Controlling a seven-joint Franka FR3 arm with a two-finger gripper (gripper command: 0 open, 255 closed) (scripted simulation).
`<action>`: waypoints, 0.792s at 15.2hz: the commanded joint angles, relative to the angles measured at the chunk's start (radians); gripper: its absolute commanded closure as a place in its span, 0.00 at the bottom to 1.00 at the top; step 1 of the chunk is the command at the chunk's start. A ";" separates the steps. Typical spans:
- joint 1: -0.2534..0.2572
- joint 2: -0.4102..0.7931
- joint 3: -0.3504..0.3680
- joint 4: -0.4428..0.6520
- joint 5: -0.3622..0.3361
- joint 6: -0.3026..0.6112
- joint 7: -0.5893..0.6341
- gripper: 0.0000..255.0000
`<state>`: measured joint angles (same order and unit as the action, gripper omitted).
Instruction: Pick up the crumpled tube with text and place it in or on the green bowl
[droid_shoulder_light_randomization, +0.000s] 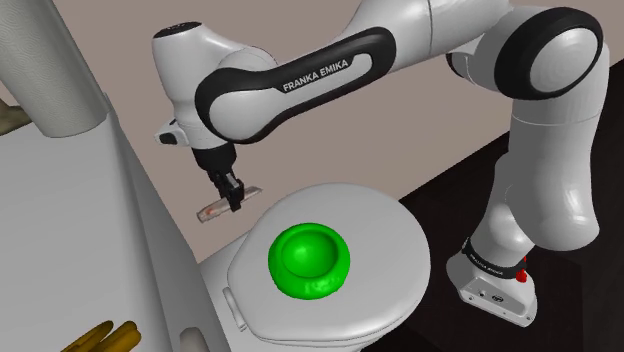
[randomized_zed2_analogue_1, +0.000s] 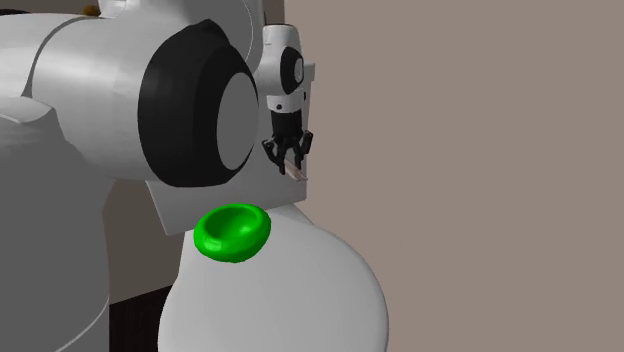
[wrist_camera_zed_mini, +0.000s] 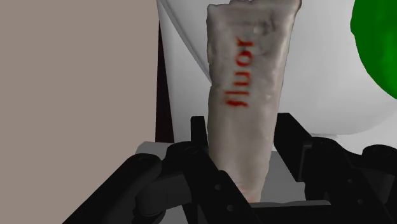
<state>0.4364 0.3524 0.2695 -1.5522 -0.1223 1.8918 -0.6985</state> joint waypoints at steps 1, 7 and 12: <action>0.002 -0.003 0.001 0.025 0.001 -0.029 0.000 1.00; -0.002 -0.203 0.025 -0.229 0.051 0.031 0.023 1.00; 0.011 -0.388 0.046 -0.440 0.108 0.065 0.040 1.00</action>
<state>0.4450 -0.0002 0.3125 -1.9475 -0.0256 1.9464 -0.6612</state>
